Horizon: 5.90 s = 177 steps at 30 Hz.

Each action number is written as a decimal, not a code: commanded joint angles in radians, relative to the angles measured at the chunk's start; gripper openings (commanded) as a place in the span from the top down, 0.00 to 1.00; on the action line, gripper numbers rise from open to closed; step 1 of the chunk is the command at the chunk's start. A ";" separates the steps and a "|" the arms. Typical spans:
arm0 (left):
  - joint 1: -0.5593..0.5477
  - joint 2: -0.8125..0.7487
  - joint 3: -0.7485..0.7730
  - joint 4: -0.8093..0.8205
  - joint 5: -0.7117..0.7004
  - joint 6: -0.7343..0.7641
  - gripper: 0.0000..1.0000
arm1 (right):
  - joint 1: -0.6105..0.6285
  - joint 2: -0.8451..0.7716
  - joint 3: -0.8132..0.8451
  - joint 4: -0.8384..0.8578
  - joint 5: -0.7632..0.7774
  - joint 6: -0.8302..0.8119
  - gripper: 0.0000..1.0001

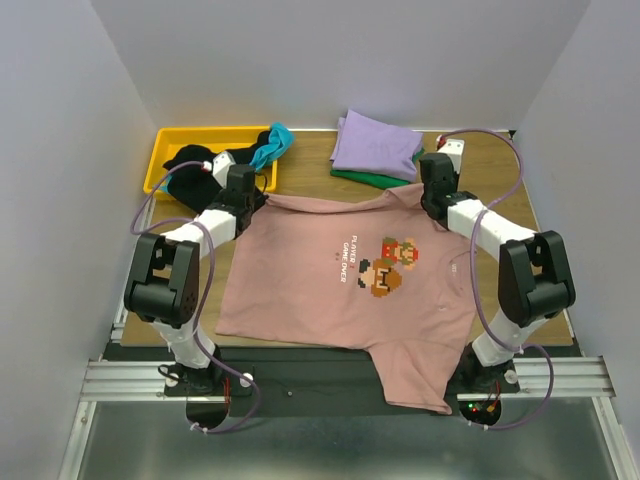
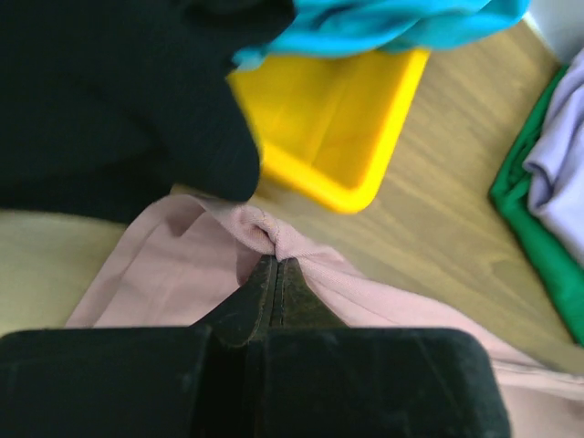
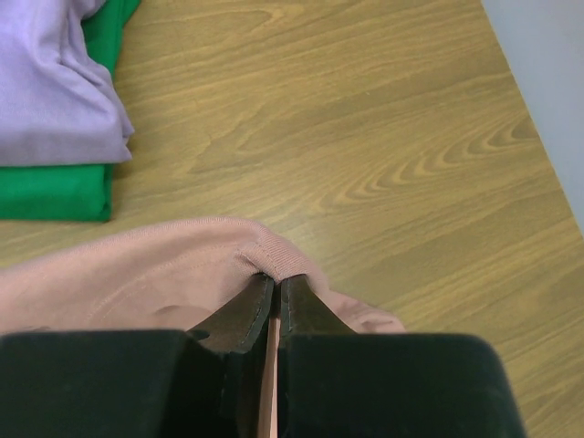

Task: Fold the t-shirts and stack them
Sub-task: Flatten the tshirt out, then fold the tshirt

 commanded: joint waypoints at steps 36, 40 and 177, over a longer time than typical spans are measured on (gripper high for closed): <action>0.038 -0.073 0.027 -0.189 0.094 0.072 1.00 | -0.038 -0.384 -0.141 -0.547 -0.325 0.267 0.96; 0.042 -0.099 0.008 -0.223 0.097 0.096 1.00 | -0.038 -0.459 -0.185 -0.596 -0.334 0.291 0.94; -0.446 -0.104 0.039 -0.137 0.339 0.049 0.02 | 0.146 -0.156 -0.167 -0.513 -0.186 0.455 0.96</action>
